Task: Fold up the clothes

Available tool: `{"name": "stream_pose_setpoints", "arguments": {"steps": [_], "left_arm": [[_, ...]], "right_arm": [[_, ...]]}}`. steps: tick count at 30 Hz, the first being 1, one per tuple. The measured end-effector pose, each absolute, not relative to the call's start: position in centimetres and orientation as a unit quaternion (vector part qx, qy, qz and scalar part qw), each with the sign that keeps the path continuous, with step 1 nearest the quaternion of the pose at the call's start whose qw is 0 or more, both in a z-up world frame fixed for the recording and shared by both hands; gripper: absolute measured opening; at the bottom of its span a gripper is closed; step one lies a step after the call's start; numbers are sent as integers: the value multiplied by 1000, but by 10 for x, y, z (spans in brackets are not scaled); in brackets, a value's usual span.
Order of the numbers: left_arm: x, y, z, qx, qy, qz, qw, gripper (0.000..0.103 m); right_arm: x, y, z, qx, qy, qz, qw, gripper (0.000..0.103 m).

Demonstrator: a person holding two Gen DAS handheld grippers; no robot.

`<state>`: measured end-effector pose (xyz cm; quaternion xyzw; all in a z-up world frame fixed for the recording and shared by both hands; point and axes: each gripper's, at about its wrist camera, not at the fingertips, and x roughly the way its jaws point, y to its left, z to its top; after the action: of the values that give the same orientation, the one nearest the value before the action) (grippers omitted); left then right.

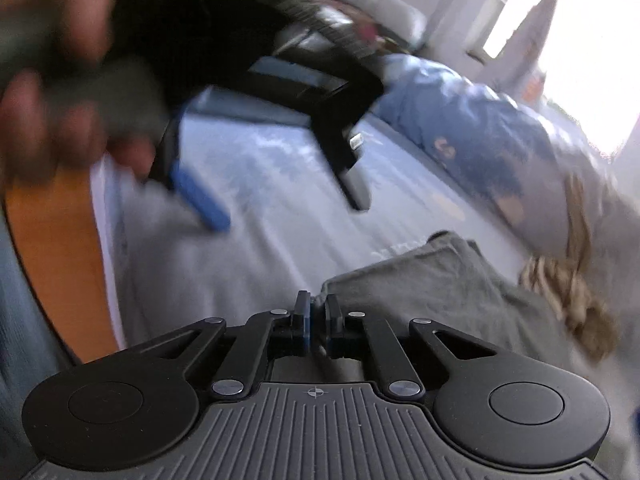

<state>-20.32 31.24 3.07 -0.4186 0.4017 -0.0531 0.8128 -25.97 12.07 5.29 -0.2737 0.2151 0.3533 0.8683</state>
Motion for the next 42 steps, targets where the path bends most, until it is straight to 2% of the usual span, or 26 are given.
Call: {"name": "stream_pose_setpoints", "arguments": {"steps": [4,15,17,19,24,25,26,27,29,31,32,37,42], "left_arm": [[-194,302,25,-436,400,-88,802,103],[-169,280,13,-469,403,-125,776,101],[-167,278,10,-472,409,-127,771,83],[-165,277,7,-468,421,-122,767,71],[-163,273,5,-463,433,-120,764,50],[-163,274,4,-461,436,-116,764,40],[-163,274,4,-460,439,-112,764,24],[-163,275,4,-458,439,-107,765,22],[-165,275,6,-458,436,-107,768,17],[-168,275,10,-453,431,-112,772,17],[-169,275,12,-451,430,-114,774,17],[-170,276,21,-458,432,-117,768,16],[-170,271,31,-475,427,-105,762,15]], "right_arm": [[-252,108,72,-218,229,357,879,7],[-251,122,68,-210,223,371,877,6],[-247,120,70,-202,224,372,878,6],[-247,117,70,-199,221,373,879,6],[-247,112,75,-189,215,382,879,6],[-249,111,75,-191,213,383,878,6],[-251,110,76,-192,211,384,878,7],[-251,108,76,-193,207,385,878,8],[-257,102,78,-199,198,379,882,19],[-264,91,77,-205,181,358,893,57],[-268,83,76,-209,174,347,898,63],[-269,64,52,-256,182,292,903,63],[-265,73,26,-316,153,250,902,64]]}}
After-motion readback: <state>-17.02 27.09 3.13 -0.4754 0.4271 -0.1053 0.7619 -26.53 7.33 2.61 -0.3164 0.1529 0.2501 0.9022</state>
